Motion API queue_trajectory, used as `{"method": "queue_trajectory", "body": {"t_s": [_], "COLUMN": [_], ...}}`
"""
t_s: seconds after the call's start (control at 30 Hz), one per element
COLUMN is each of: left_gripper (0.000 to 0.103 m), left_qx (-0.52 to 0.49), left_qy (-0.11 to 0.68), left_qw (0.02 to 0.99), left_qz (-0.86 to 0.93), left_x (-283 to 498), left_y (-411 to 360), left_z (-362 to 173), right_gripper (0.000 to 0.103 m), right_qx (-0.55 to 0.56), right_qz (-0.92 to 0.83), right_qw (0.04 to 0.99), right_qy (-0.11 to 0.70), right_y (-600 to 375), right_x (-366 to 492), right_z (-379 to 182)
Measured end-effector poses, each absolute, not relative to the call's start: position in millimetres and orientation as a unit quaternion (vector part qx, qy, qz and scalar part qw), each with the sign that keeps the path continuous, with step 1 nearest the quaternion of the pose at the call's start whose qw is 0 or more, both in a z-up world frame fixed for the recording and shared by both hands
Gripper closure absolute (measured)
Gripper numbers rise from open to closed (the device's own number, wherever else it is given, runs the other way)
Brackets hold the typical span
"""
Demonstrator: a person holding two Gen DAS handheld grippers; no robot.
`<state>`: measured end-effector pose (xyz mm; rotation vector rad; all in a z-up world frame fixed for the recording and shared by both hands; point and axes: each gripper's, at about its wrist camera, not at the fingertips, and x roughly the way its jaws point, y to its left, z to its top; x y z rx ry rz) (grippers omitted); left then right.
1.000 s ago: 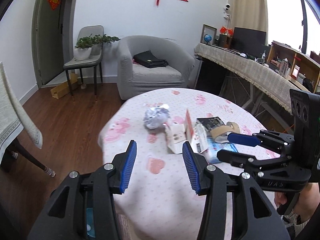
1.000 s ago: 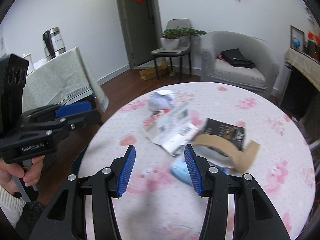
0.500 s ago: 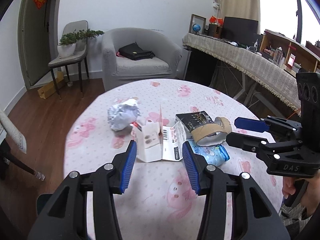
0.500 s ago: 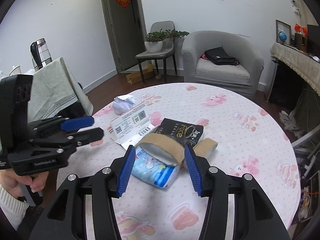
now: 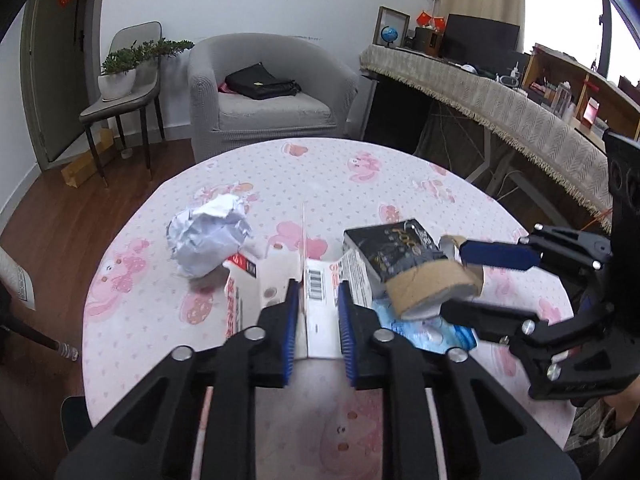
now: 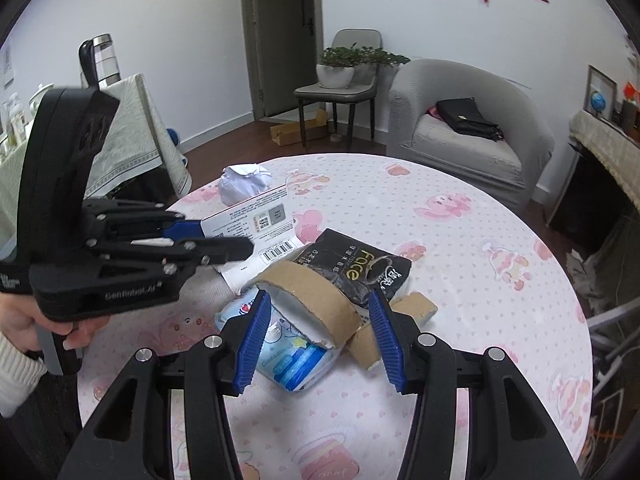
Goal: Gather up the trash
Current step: 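Grasp the white paper box with the left gripper while the right grasps the tape roll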
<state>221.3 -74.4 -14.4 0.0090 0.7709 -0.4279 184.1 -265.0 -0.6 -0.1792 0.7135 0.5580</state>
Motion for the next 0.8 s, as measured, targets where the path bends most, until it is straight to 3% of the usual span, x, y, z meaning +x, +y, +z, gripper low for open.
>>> {"method": "queue_trajectory", "body": {"t_s": [0.17,0.3,0.5,0.57,0.63,0.8], "left_gripper": [0.099,0.101,0.102,0.102,0.102,0.102], "left_qx": [-0.005,-0.007,0.009,0.01,0.009,0.0], "left_qy": [0.379,0.38,0.377,0.378,0.377,0.376], "left_qw": [0.903,0.902,0.902,0.902,0.902,0.9], "left_qz": [-0.204,-0.206,-0.21,-0.21,-0.211,-0.218], "left_x": [227.4,226.9,217.8,215.3,212.3,203.9], "left_y": [-71.2,-67.2,-66.1,-65.3,-64.1,-60.3], "left_z": [-17.2,-16.8,-15.4,-15.6,-15.0,-11.9], "right_gripper": [0.051,0.052,0.078,0.08,0.088,0.088], "right_qx": [-0.103,-0.096,-0.099,-0.096,-0.088,-0.072], "right_qz": [0.271,0.274,0.28,0.28,0.28,0.271], "right_qw": [0.891,0.889,0.885,0.886,0.888,0.892], "right_qy": [0.349,0.353,0.359,0.357,0.355,0.355], "right_y": [-259.2,-258.5,-253.6,-254.4,-256.7,-259.0], "right_x": [188.4,191.7,189.2,187.3,184.1,179.9], "right_z": [-4.4,-6.9,-7.0,-4.8,-1.2,2.4]}}
